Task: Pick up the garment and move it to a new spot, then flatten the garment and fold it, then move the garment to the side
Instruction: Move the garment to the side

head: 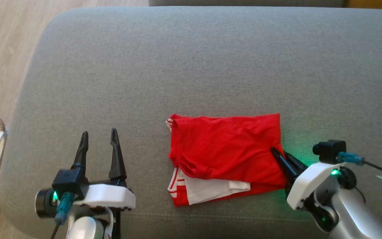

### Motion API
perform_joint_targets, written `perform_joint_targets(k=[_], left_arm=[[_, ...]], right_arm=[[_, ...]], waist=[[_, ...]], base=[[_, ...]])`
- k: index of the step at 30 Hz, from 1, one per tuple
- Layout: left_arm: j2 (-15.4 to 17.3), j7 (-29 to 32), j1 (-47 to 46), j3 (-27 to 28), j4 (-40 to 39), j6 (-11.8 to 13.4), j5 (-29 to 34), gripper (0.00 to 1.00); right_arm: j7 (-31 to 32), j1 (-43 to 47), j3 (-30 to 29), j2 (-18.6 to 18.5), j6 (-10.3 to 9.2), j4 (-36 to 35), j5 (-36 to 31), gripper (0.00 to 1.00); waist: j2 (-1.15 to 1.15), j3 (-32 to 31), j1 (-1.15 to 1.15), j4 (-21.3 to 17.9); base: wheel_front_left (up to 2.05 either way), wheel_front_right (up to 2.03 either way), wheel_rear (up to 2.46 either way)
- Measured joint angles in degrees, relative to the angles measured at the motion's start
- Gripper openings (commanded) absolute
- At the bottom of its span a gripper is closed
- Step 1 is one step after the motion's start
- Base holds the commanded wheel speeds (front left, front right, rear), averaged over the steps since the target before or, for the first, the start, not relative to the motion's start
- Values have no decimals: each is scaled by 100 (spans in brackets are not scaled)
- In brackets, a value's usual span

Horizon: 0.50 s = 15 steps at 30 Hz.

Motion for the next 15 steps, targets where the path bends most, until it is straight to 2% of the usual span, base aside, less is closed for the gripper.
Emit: perform_joint_targets(k=[7, 15], left_arm=[[-1, 0, -38, -10, -42, -9, 136, 100], [2, -13, -532, -90, -159, -180, 566, 100]], right_arm=[[-287, -355, 302, -303, 1, -19, -354, 0], [-223, -1274, 571, -938, 1, -326, -471, 0]], waist=[[0, -4, 0, -271], [0, 175, 0, -885]], base=[[0, 0, 0], [0, 0, 0]])
